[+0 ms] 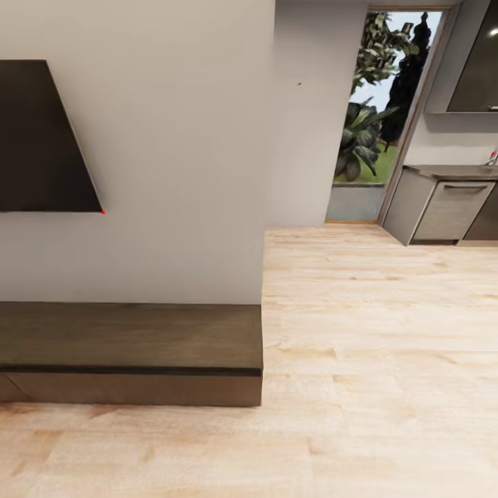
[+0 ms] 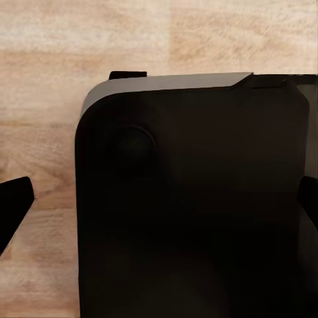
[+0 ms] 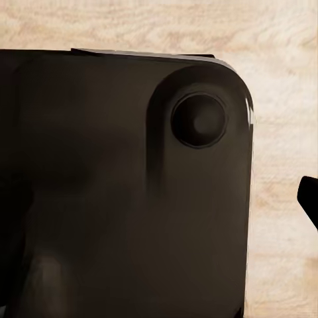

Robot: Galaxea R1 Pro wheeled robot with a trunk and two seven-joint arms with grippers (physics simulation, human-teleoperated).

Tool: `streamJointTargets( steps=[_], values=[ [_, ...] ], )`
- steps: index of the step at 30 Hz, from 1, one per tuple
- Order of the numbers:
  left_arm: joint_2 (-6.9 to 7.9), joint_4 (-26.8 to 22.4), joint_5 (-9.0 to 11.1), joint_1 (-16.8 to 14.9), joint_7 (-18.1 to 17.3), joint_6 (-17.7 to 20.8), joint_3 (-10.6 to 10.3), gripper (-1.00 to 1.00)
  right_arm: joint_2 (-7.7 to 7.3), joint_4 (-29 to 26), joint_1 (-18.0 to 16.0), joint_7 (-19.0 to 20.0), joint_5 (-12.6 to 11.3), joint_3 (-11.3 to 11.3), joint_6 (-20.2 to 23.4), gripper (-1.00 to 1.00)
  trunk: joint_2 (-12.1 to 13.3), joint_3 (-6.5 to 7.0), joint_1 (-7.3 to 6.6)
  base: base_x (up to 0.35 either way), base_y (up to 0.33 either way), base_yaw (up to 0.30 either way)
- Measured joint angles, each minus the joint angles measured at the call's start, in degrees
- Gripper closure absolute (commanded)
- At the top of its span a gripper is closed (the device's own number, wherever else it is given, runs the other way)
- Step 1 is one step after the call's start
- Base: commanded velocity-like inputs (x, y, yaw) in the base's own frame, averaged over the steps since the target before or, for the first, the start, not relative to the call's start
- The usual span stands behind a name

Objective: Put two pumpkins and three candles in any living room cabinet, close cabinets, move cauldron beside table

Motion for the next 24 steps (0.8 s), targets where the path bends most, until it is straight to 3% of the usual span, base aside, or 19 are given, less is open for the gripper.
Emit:
streamJointTargets(
  steps=[10, 17, 24],
  values=[
    [0.0, 0.0, 0.0, 0.0, 0.0, -0.04, 0.0, -1.0, -0.02, 0.05, 0.0, 0.04, 0.01, 0.02, -0.03, -1.0, 0.0, 0.0, 0.01, 0.288, 0.073, 0.0],
    [0.0, 0.0, 0.0, 0.0, 0.0, -0.05, 0.0, -1.0, 0.04, 0.47, 0.01, 0.03, 0.1, 0.01, -3.74, -1.0, 0.0, -0.05, 0.01, 0.174, 0.002, 0.0],
    [0.0, 0.0, 0.0, -0.01, 0.0, -0.05, -0.02, -1.0, 0.01, 0.56, 0.01, 0.02, 0.09, 0.0, -4.48, -1.0, 0.0, -0.24, 0.02, 0.139, 0.0, 0.0]
  ],
)
